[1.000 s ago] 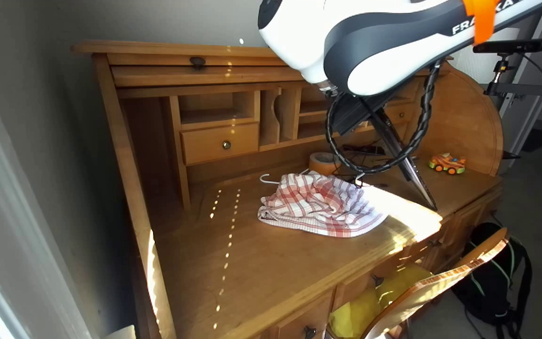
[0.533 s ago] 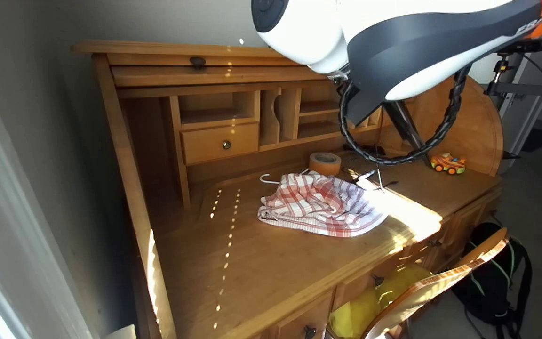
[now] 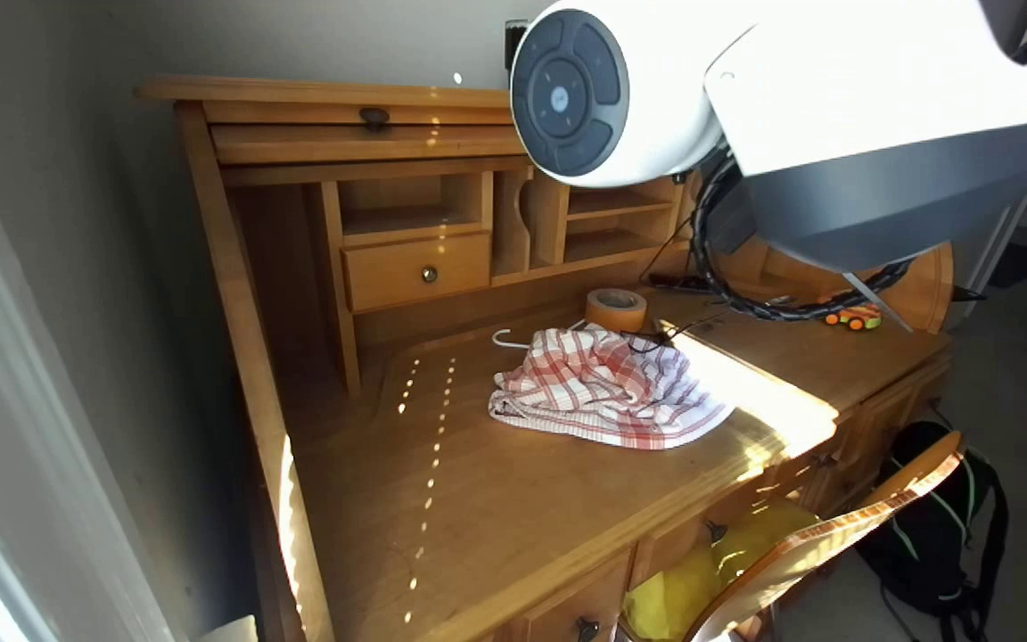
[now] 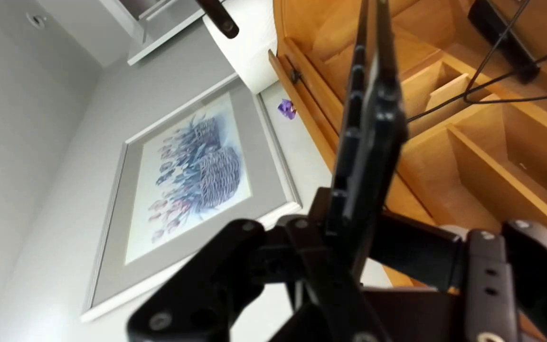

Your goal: Move the keyboard to the top half of the desk

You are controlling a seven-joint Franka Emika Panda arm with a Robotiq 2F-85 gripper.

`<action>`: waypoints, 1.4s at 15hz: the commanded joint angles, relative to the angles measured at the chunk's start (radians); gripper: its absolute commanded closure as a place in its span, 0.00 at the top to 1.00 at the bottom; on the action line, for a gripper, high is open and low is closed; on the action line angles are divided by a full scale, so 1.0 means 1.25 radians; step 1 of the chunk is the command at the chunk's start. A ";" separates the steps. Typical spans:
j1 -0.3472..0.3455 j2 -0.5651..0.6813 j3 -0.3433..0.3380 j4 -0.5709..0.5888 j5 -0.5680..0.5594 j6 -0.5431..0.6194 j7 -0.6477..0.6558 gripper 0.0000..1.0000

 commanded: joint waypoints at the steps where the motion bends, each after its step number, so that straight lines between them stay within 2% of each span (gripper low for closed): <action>1: 0.006 -0.059 0.032 -0.105 -0.120 -0.058 0.001 0.05; 7: -0.001 -0.083 0.062 -0.175 -0.274 -0.120 -0.003 0.05; 12: -0.034 -0.085 0.043 -0.167 -0.455 -0.108 -0.033 0.05; 14: -0.067 -0.082 0.031 -0.130 -0.496 -0.061 -0.067 0.05; 21: -0.194 -0.036 -0.017 0.060 -0.457 0.209 -0.196 0.05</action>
